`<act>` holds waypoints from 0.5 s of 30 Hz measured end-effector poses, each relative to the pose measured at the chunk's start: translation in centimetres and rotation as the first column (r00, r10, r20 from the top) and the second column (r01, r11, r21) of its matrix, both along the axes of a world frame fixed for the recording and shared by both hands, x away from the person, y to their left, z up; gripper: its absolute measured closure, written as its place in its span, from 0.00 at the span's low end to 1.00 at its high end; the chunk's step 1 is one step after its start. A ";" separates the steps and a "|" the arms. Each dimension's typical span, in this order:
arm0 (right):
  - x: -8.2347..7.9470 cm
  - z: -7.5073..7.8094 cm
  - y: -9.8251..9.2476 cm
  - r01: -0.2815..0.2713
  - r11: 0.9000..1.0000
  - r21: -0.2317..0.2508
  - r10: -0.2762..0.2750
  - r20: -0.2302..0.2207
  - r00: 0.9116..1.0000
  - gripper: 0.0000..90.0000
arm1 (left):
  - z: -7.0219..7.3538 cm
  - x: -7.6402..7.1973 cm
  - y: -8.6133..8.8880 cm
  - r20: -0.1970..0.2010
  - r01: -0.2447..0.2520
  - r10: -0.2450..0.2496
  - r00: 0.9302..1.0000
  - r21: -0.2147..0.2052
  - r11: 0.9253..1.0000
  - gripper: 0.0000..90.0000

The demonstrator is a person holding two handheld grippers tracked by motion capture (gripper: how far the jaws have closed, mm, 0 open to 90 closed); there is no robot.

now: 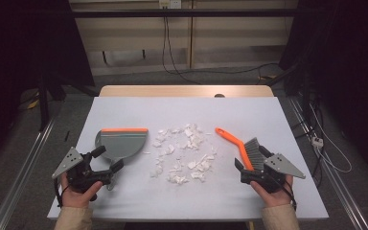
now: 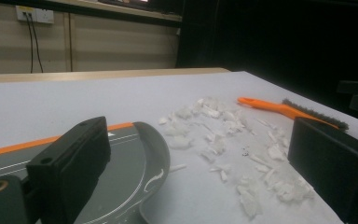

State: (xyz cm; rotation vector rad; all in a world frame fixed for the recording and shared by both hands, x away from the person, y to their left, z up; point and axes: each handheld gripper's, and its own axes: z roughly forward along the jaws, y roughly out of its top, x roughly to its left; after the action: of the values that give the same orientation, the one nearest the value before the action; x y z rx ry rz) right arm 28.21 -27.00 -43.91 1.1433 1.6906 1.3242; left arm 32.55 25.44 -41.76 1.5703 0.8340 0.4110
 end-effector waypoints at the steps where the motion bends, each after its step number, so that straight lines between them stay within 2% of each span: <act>1: 0.1 0.0 0.0 0.002 1.000 -0.002 -0.002 -0.003 1.000 0.04 | 0.0 0.0 0.0 0.001 0.000 0.000 1.000 -0.006 1.000 0.06; 4: 0.5 -0.1 0.0 0.007 1.000 -0.005 -0.007 -0.011 1.000 0.03 | -0.1 0.0 0.0 0.003 0.003 -0.003 1.000 0.006 1.000 0.07; 7: 0.9 -0.1 0.0 0.003 1.000 -0.023 -0.003 -0.012 1.000 0.03 | -0.1 0.1 0.0 0.000 0.004 -0.004 1.000 -0.003 1.000 0.07; 15: 1.2 -0.2 0.0 -0.006 1.000 -0.018 0.006 -0.021 1.000 0.03 | -0.1 0.2 0.0 0.008 0.013 -0.013 1.000 -0.005 1.000 0.07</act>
State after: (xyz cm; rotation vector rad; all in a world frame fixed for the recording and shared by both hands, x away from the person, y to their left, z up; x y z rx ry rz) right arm 29.44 -27.02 -44.09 1.1459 1.7189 1.3020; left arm 32.74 25.49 -41.90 1.5676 0.8178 0.4058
